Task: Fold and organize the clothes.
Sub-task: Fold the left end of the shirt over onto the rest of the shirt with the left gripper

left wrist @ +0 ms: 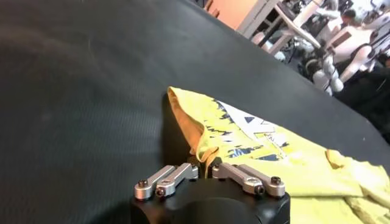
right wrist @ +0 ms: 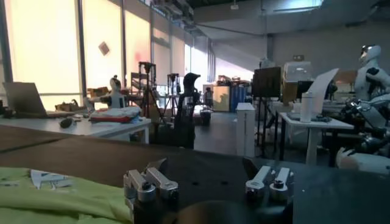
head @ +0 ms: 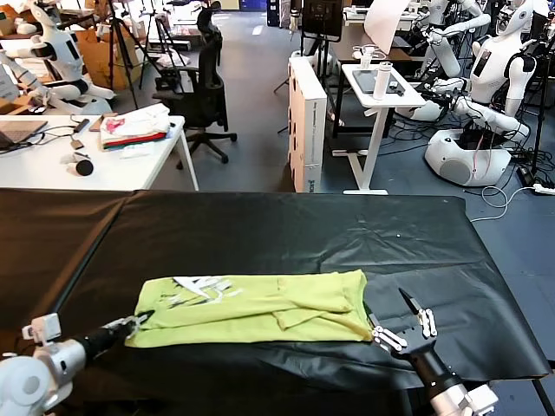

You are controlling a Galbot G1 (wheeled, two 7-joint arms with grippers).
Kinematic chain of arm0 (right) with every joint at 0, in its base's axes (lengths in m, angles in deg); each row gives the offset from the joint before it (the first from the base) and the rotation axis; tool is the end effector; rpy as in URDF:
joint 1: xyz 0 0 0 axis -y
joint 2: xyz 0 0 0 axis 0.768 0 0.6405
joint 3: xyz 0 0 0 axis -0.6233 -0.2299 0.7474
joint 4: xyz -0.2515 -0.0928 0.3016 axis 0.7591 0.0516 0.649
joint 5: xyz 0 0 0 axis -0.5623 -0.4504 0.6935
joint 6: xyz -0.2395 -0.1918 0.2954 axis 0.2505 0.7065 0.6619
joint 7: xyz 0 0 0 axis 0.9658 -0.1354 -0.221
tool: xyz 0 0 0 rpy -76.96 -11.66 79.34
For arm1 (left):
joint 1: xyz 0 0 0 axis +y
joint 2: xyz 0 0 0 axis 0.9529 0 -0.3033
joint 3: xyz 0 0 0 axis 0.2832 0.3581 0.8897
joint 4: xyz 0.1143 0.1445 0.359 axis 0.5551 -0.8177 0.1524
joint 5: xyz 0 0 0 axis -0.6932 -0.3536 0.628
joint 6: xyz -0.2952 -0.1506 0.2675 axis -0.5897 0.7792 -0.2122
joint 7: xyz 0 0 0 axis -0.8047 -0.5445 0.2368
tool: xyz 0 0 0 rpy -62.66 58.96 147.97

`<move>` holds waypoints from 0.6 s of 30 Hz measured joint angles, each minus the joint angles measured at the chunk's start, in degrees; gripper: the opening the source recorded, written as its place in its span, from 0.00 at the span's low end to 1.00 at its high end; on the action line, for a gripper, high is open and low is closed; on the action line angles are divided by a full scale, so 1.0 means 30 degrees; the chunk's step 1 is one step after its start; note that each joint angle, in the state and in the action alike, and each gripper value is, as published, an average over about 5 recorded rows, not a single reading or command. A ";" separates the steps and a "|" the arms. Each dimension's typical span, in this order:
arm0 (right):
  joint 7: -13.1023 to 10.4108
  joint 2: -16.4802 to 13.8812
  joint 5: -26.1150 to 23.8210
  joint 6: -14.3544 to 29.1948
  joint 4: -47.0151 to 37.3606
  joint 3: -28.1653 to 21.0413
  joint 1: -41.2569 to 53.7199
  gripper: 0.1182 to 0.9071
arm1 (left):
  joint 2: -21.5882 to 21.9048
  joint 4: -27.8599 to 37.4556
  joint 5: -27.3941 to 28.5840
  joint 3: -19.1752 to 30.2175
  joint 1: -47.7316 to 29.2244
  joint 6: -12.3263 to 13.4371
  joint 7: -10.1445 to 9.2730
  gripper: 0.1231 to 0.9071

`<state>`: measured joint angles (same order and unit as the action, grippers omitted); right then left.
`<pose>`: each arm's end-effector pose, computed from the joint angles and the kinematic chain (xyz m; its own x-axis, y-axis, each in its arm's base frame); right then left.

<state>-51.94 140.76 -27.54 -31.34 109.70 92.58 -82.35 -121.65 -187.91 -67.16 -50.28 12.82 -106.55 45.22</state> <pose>0.1683 -0.1060 -0.3414 -0.9546 -0.2958 0.0364 -0.2967 0.9546 -0.0246 0.2628 0.2650 -0.2806 -0.7425 0.2733 0.6116 0.0103 0.9176 -0.3974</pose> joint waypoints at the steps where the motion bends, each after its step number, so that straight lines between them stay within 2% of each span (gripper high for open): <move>1: -0.0040 0.0032 -0.0030 -0.0011 -0.0064 -0.0043 0.0062 1.00 | 0.0010 -0.0089 0.0421 -0.0173 0.0009 0.0005 -0.0088 0.09; 6: -0.0241 0.0113 -0.0115 -0.0097 -0.0311 -0.0171 0.0264 1.00 | -0.0035 -0.0512 0.3029 -0.1074 -0.0012 0.0032 -0.0658 0.09; 12: -0.0570 0.0153 -0.0126 -0.0365 -0.0405 -0.0021 0.0351 1.00 | -0.0200 -0.1047 0.5203 -0.2004 0.0326 0.0062 -0.1543 0.09; 15: -0.0688 0.0309 -0.0162 -0.0615 -0.0377 0.0176 0.0210 1.00 | -0.0402 -0.1465 0.4989 -0.2099 0.0442 0.0070 -0.1902 0.09; 18: -0.0805 0.0537 -0.0245 -0.0777 -0.0322 0.0434 -0.0047 1.00 | -0.0769 -0.2107 0.3629 -0.1899 0.0316 0.0076 -0.2536 0.09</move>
<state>-54.36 142.37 -28.27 -33.67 108.73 93.88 -82.49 -123.95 -194.23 -56.28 -55.98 13.77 -106.32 37.61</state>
